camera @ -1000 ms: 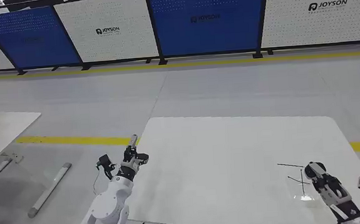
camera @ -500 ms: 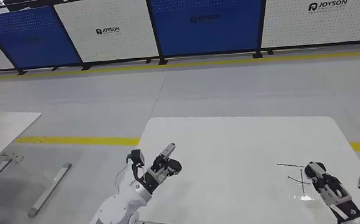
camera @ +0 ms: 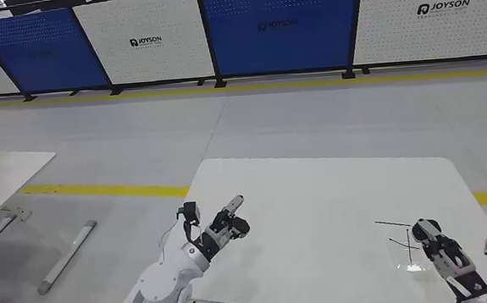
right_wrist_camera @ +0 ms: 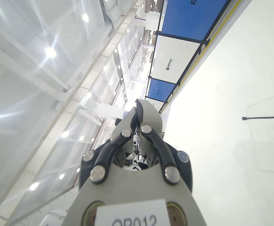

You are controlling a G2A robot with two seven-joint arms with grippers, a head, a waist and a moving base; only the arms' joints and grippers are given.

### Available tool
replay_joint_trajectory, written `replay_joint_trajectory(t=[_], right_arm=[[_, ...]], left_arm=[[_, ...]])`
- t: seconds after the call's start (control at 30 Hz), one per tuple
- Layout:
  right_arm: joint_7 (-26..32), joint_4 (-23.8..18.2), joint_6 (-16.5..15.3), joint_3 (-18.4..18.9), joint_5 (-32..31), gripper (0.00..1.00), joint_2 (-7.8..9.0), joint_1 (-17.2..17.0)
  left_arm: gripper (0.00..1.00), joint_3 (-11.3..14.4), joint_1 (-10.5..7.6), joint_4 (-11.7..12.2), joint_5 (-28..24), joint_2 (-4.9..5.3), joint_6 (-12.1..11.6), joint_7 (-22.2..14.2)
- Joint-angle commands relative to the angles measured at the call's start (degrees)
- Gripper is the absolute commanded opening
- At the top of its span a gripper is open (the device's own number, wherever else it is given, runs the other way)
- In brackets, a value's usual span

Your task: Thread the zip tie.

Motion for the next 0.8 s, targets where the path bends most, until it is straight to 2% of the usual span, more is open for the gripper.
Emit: replay_joint_trajectory(t=[0.0, 0.13, 0.3, 0.77], right_arm=[[-0.43, -0.80, 0.28, -0.92, -1.89, 0.00, -0.11, 0.35], [-0.83, -2.10, 2.05, -5.57, -5.91, 0.00, -0.57, 2.02], [-0.85, -0.67, 4.94, -11.24, -7.63, 0.00, -1.29, 5.94], [-0.85, -0.67, 4.94, -11.24, -7.63, 0.00, -1.29, 5.94]], left_arm=[[1.00, 1.65, -1.31, 0.99, 0.03, -0.10, 1.15, -0.69], [1.00, 4.25, -3.44, 3.49, -1.31, -0.34, 1.77, -2.00], [1.00, 4.67, -3.92, 6.48, -4.14, -0.48, 0.28, -2.41], [1.00, 4.67, -3.92, 6.48, -4.14, -0.48, 0.28, -2.41]])
